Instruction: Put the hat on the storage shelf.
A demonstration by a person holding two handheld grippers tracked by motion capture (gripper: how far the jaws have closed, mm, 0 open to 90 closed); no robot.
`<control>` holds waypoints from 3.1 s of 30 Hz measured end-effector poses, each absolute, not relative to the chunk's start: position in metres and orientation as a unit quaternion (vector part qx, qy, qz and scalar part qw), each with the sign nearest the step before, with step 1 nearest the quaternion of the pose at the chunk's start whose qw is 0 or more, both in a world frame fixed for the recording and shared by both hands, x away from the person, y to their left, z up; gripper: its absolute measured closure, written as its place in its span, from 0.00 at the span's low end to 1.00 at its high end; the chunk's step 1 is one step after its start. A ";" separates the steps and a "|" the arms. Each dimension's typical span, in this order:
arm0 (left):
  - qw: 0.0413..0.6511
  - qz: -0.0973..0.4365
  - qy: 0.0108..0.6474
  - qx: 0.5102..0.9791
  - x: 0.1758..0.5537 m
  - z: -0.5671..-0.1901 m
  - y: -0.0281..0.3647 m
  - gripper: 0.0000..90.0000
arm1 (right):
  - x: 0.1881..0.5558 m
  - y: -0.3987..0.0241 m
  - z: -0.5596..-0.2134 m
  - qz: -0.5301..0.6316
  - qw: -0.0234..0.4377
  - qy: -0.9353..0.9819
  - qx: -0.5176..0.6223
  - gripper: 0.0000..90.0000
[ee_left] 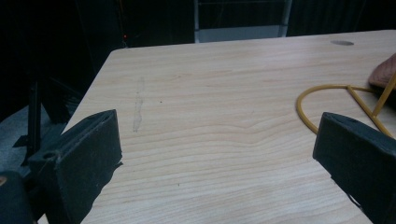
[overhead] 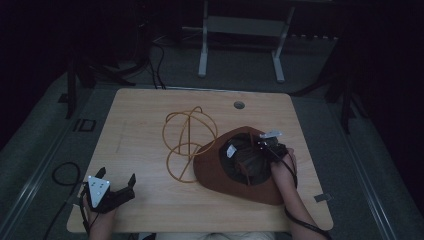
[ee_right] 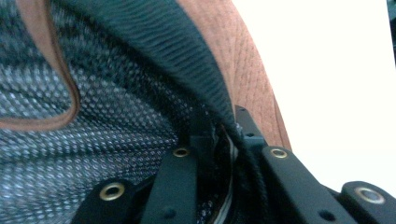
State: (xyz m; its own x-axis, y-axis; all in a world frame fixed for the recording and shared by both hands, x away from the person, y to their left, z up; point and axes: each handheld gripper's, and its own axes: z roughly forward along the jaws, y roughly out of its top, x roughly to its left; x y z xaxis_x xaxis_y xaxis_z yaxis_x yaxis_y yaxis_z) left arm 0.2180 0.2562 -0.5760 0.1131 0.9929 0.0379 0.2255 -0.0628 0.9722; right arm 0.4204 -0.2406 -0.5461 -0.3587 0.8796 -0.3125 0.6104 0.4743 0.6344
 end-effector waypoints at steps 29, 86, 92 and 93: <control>0.519 0.307 0.475 0.641 0.213 -0.545 0.228 0.02 | 0.384 -0.299 -0.415 0.436 0.342 0.678 0.483 0.94; 0.480 0.272 0.288 0.783 0.347 -0.385 -0.077 0.13 | 0.340 -0.324 -0.372 0.473 0.358 0.655 0.469 0.94; 0.459 0.279 0.307 0.785 0.361 -0.394 -0.083 0.27 | 0.333 -0.319 -0.366 0.477 0.361 0.659 0.455 0.94; 0.452 0.289 0.306 0.787 0.362 -0.397 -0.085 0.27 | 0.333 -0.319 -0.366 0.477 0.361 0.659 0.455 0.94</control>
State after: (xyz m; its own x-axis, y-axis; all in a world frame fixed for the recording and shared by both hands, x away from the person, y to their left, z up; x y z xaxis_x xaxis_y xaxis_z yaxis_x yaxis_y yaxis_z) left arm 0.3620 -0.0847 -0.3966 0.6463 0.7420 0.1782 0.2197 -0.4045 0.8878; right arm 0.3334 -0.3185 -0.3663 -0.3242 0.9451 -0.0416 0.2549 0.1296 0.9582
